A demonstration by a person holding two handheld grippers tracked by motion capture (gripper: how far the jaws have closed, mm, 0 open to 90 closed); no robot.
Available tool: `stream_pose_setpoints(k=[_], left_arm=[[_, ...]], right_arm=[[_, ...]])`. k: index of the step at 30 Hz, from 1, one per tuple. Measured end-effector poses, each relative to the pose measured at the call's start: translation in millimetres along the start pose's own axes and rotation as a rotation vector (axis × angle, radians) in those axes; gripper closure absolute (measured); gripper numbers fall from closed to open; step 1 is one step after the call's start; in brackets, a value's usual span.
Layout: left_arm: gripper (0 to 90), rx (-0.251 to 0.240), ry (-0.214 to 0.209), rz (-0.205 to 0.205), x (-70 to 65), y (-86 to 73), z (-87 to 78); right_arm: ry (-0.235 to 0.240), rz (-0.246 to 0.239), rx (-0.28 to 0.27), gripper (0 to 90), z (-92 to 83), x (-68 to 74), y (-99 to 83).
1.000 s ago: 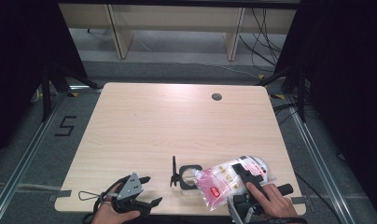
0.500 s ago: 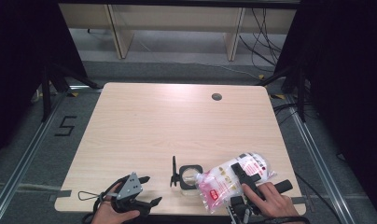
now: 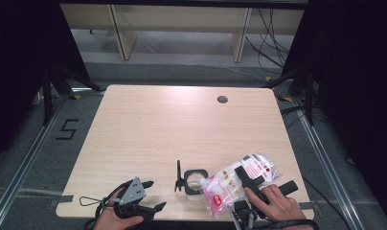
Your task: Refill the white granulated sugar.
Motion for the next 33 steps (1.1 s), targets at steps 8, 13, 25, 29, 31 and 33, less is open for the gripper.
stream_pose_setpoints(k=[8, 13, 25, 29, 31, 33], left_arm=[[19.6, 0.006, 0.004, 0.015, 2.0, 0.0, 0.2], [19.7, 0.002, -0.007, -0.003, -0.2, 0.0, 0.2], [19.7, -0.002, 0.005, 0.01, 1.1, 0.6, -0.8], [19.7, -0.006, -0.008, 0.004, 1.4, 1.3, -1.2], [19.7, -0.009, -0.002, -0.002, 1.4, 0.9, -0.8], [19.7, -0.013, 0.004, 0.007, 1.7, 2.2, -0.6]], right_arm=[[0.024, 0.005, 0.052, 50.2, -4.1, 1.3, -4.3], [0.038, -0.066, 0.029, 50.4, -1.8, -2.9, -0.8], [0.044, -0.109, 0.014, 50.9, 1.9, -11.9, 2.0], [0.042, -0.106, -0.001, 51.1, 2.6, -12.3, 5.3], [0.034, -0.111, 0.005, 51.2, 2.3, -14.1, 5.4], [0.042, -0.107, 0.028, 51.2, 0.6, -14.2, 3.1]])
Point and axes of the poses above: each handheld gripper's, and its own axes: z roughly forward along the jaws, y roughly out of its top, x roughly to its left, the point moved 6 cm from there along z, roughly forward along the jaws, and after that the axes turned 12 degrees about -x, right-handed, at the moved point
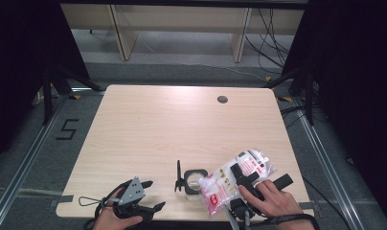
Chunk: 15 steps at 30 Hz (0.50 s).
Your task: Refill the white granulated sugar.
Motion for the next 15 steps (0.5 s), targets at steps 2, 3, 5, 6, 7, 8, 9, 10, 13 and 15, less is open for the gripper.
stream_pose_setpoints(k=[2, 3, 5, 6, 7, 8, 9, 10, 13, 15], left_arm=[[19.7, 0.01, -0.004, -0.01, -1.3, -1.3, -0.7], [19.7, 0.009, -0.002, -0.007, -1.2, -1.5, -0.8], [19.7, 0.006, -0.007, 0.012, 0.8, -0.2, -0.6], [19.7, -0.005, -0.009, 0.016, 0.8, 0.3, 0.3], [19.7, 0.009, -0.017, 0.018, 0.9, -0.4, -0.4], [19.7, 0.012, -0.005, -0.003, -0.3, -1.5, -0.7], [19.7, 0.009, -0.001, -0.004, -0.4, -1.6, -0.8], [19.7, 0.014, -0.003, 0.0, 0.4, -1.1, -1.5], [19.7, -0.007, 0.005, -0.006, -0.4, 0.1, -0.3], [19.7, 0.014, 0.003, 0.0, 0.2, -1.3, -2.0]], right_arm=[[-0.005, 0.042, -0.003, 51.3, -0.5, 2.8, -0.1], [-0.006, -0.007, -0.033, 51.3, 1.5, -1.3, 1.3], [-0.005, 0.047, 0.002, 51.4, -0.8, 3.7, -0.9], [-0.006, 0.046, 0.001, 51.4, -0.7, 3.8, -1.2], [-0.005, 0.032, -0.009, 51.4, 0.0, 2.8, -1.0], [-0.005, -0.003, -0.033, 51.5, 1.8, -0.1, 0.0], [-0.009, 0.005, -0.027, 51.5, 1.4, 0.1, -0.4], [-0.024, 0.022, -0.004, 51.6, -0.6, 0.9, -1.8], [0.002, -0.006, -0.028, 51.6, 1.1, 0.1, -0.9], [-0.004, -0.011, -0.03, 51.7, 1.8, 0.0, -0.8]])
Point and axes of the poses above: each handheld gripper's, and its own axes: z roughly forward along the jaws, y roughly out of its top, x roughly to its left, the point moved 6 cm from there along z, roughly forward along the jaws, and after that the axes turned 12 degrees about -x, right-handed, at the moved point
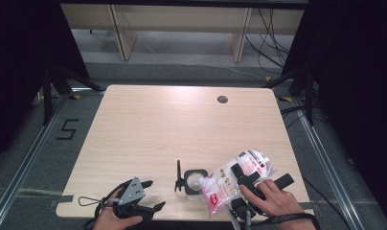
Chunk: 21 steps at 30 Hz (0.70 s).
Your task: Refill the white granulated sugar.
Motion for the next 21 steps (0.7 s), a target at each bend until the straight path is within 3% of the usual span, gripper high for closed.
stream_pose_setpoints(k=[2, 5, 6, 9, 10, 11, 12, 13, 16, 19, 21], left_arm=[[19.7, -0.026, -0.003, -0.014, -0.9, 1.7, 1.6], [19.7, -0.006, -0.004, -0.001, -0.5, 0.5, 0.3], [19.7, 0.0, -0.001, 0.0, -0.1, 0.0, 0.0], [19.8, 0.0, 0.003, 0.006, 0.7, 1.3, 0.3], [19.8, -0.018, -0.002, -0.021, -1.9, 1.8, 1.6], [19.8, -0.017, 0.0, -0.003, -0.4, 1.1, 1.6], [19.8, 0.002, -0.017, 0.014, 0.8, 0.7, 0.5], [19.8, 0.001, -0.011, -0.007, 0.1, 0.1, 0.6], [19.7, -0.01, -0.008, -0.016, 0.1, 1.3, 0.4], [19.8, -0.016, -0.01, -0.02, 0.3, 1.3, 0.7], [19.8, -0.02, 0.0, -0.001, 1.7, 1.0, 1.4]], right_arm=[[-0.007, 0.009, 0.0, 51.8, 0.4, 0.6, 0.2], [-0.005, 0.037, 0.011, 51.9, 0.2, 5.3, -0.9], [-0.038, -0.013, -0.012, 51.9, 2.9, 0.1, 0.3], [-0.046, 0.0, -0.017, 51.9, 3.6, 1.0, -0.1], [-0.043, -0.004, -0.016, 51.9, 3.1, 0.6, -0.1], [-0.045, 0.026, 0.009, 52.0, 0.9, 3.9, -1.9], [-0.04, 0.022, 0.008, 52.0, 1.2, 4.4, -2.3], [-0.042, 0.022, 0.009, 52.0, 1.1, 4.4, -2.4], [-0.04, 0.023, 0.011, 52.1, 0.7, 4.8, -2.6], [-0.039, -0.037, -0.015, 52.1, 1.7, -0.2, -1.9], [-0.026, -0.048, -0.022, 52.2, 1.8, 0.0, -1.0]])
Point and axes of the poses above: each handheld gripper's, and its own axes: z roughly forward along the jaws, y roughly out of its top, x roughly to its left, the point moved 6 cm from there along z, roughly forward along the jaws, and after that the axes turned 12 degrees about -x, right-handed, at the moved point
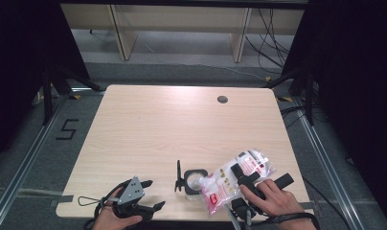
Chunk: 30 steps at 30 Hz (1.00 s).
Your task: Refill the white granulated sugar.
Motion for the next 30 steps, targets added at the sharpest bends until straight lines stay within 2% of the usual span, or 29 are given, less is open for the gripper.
stream_pose_setpoints(k=[2, 4, 5, 6, 7, 9, 10, 11, 12, 13, 14, 15, 18, 19, 20, 21, 22, 24, 26, 28, 29, 30], left_arm=[[19.8, 0.014, -0.013, -0.001, -0.1, -0.4, -0.6], [19.8, -0.004, -0.004, -0.01, -0.8, 0.3, 0.1], [19.7, 0.0, -0.012, 0.002, 0.1, 0.7, -0.3], [19.7, 0.006, -0.007, -0.023, -0.9, 0.2, -0.9], [19.8, 0.009, -0.005, -0.02, -0.1, -0.1, -1.2], [19.7, -0.001, -0.007, -0.014, 0.5, 0.4, -0.9], [19.7, 0.001, -0.003, -0.012, 0.6, 0.5, -1.1], [19.7, 0.0, -0.001, -0.024, 0.0, 0.3, -1.1], [19.7, -0.001, -0.006, -0.022, 0.1, 0.4, -1.1], [19.7, 0.003, -0.004, -0.018, 0.5, 0.2, -1.2], [19.7, 0.002, -0.004, -0.018, 0.5, 0.2, -1.2], [19.7, 0.002, -0.004, -0.019, 0.4, 0.2, -1.2], [19.7, 0.005, 0.0, -0.02, 0.2, 0.2, -1.5], [19.7, 0.004, -0.003, -0.02, 0.2, 0.3, -1.3], [19.7, 0.005, -0.005, -0.021, 0.2, 0.2, -1.4], [19.7, 0.004, -0.004, -0.021, 0.2, 0.2, -1.4], [19.7, 0.004, -0.004, -0.022, 0.2, 0.3, -1.3], [19.7, 0.007, -0.005, -0.017, 0.5, 0.2, -1.6], [19.7, 0.007, -0.005, -0.015, 0.6, 0.2, -1.7], [19.7, 0.003, -0.005, -0.02, 0.2, 0.4, -1.5], [19.7, 0.007, -0.005, -0.009, 0.9, 0.4, -1.8], [19.7, 0.007, -0.004, -0.01, 0.9, 0.4, -1.8]], right_arm=[[-0.005, -0.004, -0.001, 52.2, -0.2, -0.8, 0.7], [0.003, 0.001, -0.001, 52.2, -0.4, 0.1, 1.2], [-0.017, 0.003, 0.003, 52.3, -0.3, -2.3, 1.4], [-0.018, -0.001, 0.004, 52.3, -0.3, -2.6, 1.8], [0.019, 0.006, -0.001, 52.3, -0.7, -2.7, 2.4], [0.027, 0.035, 0.013, 52.3, -2.0, 2.2, 2.0], [0.026, 0.034, 0.013, 52.4, -2.3, 1.5, 2.1], [0.03, -0.005, -0.009, 52.4, -0.6, -1.4, 3.2], [0.008, -0.013, -0.005, 52.4, -2.0, -5.6, 3.1], [0.026, 0.012, 0.002, 52.4, -2.2, -0.9, 2.2], [-0.007, 0.024, 0.014, 52.5, -3.5, -0.3, 1.2], [0.018, 0.03, 0.015, 52.5, -3.8, 0.2, 1.0], [0.027, 0.033, 0.02, 52.5, -4.3, 0.6, 0.4], [0.022, 0.032, 0.02, 52.5, -4.5, 0.6, 0.2], [-0.01, 0.024, 0.019, 52.6, -4.3, 0.0, 0.2], [0.023, 0.033, 0.018, 52.6, -4.3, 1.1, 0.4], [-0.008, 0.026, 0.018, 52.6, -4.3, 0.5, 0.5], [-0.018, 0.028, 0.019, 52.7, -3.8, -0.9, 0.6], [-0.001, 0.021, 0.014, 52.7, -3.2, 0.7, 1.3], [-0.01, 0.018, 0.013, 52.8, -3.2, 0.6, 1.4], [0.025, 0.028, 0.011, 52.8, -3.3, 1.4, 1.6], [-0.007, 0.019, 0.011, 52.8, -3.5, 0.4, 1.6]])
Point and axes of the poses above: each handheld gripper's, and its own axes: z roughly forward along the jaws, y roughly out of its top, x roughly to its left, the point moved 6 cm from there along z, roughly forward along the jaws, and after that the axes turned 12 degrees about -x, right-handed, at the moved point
